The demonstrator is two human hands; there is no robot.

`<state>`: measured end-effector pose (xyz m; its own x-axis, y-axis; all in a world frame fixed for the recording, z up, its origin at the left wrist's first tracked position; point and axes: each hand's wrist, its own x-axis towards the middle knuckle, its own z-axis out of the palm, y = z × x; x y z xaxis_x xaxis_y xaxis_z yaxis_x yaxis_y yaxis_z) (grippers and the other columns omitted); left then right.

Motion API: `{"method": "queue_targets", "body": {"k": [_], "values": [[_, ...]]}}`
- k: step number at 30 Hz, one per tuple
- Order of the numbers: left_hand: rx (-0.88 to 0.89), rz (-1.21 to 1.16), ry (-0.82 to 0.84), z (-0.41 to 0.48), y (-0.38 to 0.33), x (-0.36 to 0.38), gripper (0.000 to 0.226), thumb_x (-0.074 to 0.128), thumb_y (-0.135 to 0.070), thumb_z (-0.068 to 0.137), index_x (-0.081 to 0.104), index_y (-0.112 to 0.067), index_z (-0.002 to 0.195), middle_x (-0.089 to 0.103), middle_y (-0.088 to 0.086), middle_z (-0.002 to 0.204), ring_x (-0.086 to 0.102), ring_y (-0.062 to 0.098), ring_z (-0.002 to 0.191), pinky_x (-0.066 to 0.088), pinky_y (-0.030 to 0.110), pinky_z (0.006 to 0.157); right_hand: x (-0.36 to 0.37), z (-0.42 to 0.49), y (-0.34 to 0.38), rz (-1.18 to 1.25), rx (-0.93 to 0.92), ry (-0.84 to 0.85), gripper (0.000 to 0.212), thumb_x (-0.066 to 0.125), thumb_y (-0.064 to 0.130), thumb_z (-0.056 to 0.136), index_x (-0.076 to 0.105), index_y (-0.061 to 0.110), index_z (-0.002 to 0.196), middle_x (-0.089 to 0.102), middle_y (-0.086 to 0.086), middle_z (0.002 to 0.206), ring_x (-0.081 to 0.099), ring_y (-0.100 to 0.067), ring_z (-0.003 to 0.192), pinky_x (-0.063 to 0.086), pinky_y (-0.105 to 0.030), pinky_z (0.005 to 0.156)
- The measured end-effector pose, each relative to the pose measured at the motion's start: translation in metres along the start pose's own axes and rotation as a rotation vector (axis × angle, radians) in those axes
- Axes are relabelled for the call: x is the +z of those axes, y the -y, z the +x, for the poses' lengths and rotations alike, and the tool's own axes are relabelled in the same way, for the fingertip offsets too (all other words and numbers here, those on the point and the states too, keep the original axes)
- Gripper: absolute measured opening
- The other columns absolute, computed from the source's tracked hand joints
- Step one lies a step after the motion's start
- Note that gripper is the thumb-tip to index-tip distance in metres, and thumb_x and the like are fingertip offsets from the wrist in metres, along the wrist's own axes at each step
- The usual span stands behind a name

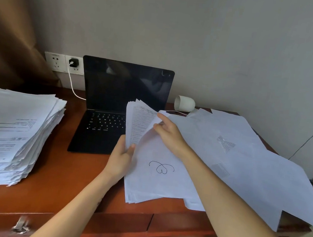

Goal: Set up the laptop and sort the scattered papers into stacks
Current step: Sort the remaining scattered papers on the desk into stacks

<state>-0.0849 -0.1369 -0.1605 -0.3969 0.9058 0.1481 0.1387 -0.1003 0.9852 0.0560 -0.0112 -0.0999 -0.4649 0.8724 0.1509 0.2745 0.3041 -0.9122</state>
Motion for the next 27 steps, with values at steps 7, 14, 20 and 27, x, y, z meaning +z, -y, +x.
{"method": "queue_targets", "body": {"k": [7,14,20,27], "values": [[0.01,0.046,-0.046,-0.007,-0.002,-0.001,0.019,0.045,-0.036,0.111,0.053,-0.026,0.125,0.062,-0.008,0.121,0.062,0.009,0.115,0.05,0.03,0.094,-0.004,-0.008,-0.023,0.049,0.014,-0.082,0.051,0.046,-0.003,0.099,0.049,0.017,0.146,0.057,-0.006,0.137,0.057,-0.015,0.124,0.049,-0.014,0.094],[0.001,0.087,-0.017,-0.005,0.003,0.0,0.031,0.061,-0.015,0.102,0.05,-0.017,0.131,0.065,-0.009,0.123,0.065,0.009,0.114,0.054,0.027,0.089,-0.08,-0.027,-0.075,-0.846,0.373,-0.221,0.067,0.048,0.054,0.097,0.038,0.013,0.149,0.041,-0.014,0.15,0.032,-0.035,0.141,0.029,-0.043,0.113],[0.021,0.004,-0.001,-0.007,0.006,-0.006,0.031,0.058,-0.012,0.104,0.049,-0.019,0.133,0.066,-0.004,0.127,0.066,0.013,0.117,0.057,0.037,0.096,-0.103,-0.041,-0.093,-0.937,0.427,-0.234,0.069,0.037,0.059,0.098,0.034,0.01,0.147,0.041,-0.015,0.147,0.035,-0.035,0.136,0.029,-0.048,0.111],[-0.004,-0.132,-0.032,-0.006,0.005,-0.014,0.03,0.059,-0.01,0.104,0.054,-0.03,0.126,0.07,-0.007,0.125,0.071,0.014,0.113,0.058,0.042,0.095,-0.118,-0.036,-0.081,-0.584,0.406,-0.24,0.029,0.055,0.039,0.093,0.054,0.017,0.112,0.056,-0.008,0.115,0.049,-0.029,0.112,0.043,-0.04,0.098]]}}
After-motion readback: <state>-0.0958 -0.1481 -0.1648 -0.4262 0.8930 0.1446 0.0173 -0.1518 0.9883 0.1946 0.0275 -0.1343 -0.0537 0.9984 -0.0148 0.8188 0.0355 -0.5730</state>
